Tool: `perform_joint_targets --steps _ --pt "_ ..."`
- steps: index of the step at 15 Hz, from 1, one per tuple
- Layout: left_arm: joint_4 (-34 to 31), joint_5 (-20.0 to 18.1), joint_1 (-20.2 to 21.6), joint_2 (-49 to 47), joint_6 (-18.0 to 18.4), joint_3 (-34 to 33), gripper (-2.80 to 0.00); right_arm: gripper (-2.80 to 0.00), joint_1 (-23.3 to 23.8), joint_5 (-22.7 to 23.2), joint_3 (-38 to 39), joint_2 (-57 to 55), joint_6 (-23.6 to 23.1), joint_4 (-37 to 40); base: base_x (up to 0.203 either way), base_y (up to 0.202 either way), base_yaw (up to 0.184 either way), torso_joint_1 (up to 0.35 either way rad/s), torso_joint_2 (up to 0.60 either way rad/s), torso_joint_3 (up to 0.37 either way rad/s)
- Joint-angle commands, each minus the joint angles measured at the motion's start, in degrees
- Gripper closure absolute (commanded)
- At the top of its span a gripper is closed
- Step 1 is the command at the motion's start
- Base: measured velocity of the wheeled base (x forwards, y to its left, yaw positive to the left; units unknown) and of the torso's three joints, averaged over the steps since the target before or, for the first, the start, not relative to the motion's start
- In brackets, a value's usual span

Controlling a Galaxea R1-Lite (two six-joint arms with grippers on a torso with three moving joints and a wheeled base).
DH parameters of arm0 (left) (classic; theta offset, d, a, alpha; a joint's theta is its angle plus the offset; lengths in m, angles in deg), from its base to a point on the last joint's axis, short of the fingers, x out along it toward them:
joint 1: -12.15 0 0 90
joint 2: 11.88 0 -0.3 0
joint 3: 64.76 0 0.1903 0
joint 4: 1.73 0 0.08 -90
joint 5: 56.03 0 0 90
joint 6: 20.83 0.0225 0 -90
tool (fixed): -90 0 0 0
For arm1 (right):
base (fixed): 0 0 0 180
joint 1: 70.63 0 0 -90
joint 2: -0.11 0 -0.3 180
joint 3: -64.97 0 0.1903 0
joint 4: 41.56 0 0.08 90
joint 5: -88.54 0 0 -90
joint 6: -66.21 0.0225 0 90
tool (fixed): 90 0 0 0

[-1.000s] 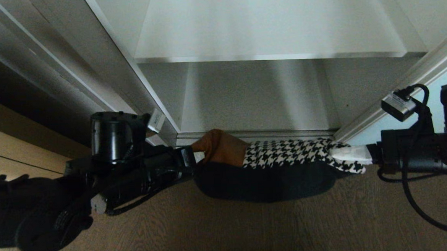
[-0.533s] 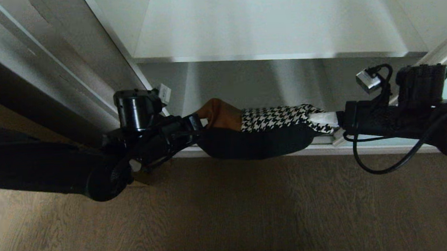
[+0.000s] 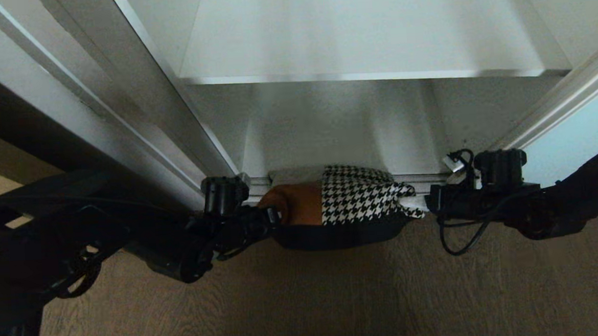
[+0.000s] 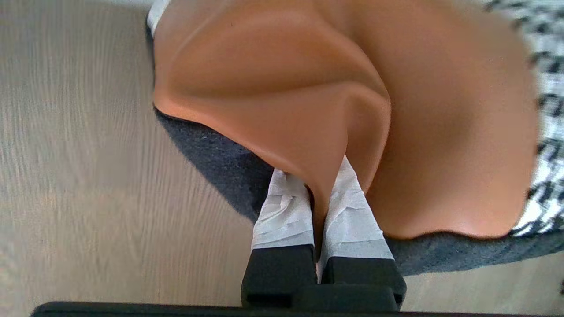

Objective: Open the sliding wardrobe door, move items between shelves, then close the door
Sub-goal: Place the pillow on the lower shelf

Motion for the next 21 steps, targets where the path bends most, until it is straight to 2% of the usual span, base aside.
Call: perform_joint_targets --steps 1,5,10,12,15,19,21 --pt "0.6 0.2 0.2 -2.5 -0.2 -0.4 0.00 0.00 0.4 0.1 0.2 -2.0 0.2 -0.4 0.000 0.000 0.000 0.000 0.00 0.000" --pt "0.8 0.2 0.5 0.6 -0.1 3.3 0.00 0.00 0.8 0.3 -1.0 3.9 0.4 -0.6 0.000 0.000 0.000 0.000 0.00 0.000" --pt "0.6 0.2 0.5 -0.9 0.6 12.2 0.00 0.00 0.8 0.6 -9.8 4.3 0.4 -1.4 0.000 0.000 0.000 0.000 0.00 0.000" --pt "0.6 0.2 0.5 -1.4 1.5 18.0 0.00 0.00 0.9 0.6 -14.9 4.0 0.8 -2.3 0.000 0.000 0.000 0.000 0.00 0.000" --pt "0.6 0.2 0.5 -1.5 3.0 27.3 0.00 0.00 1.4 1.0 -16.7 4.9 1.0 -8.6 0.000 0.000 0.000 0.000 0.00 0.000" --pt "0.8 0.1 0.7 -0.6 7.1 36.6 0.00 0.00 1.7 2.2 -17.1 6.8 10.3 -23.5 0.000 0.000 0.000 0.000 0.00 0.000" --pt "0.8 -0.2 1.5 -2.7 7.2 38.4 0.00 0.00 2.7 3.6 -16.3 4.7 11.3 -26.5 0.000 0.000 0.000 0.000 0.00 0.000"
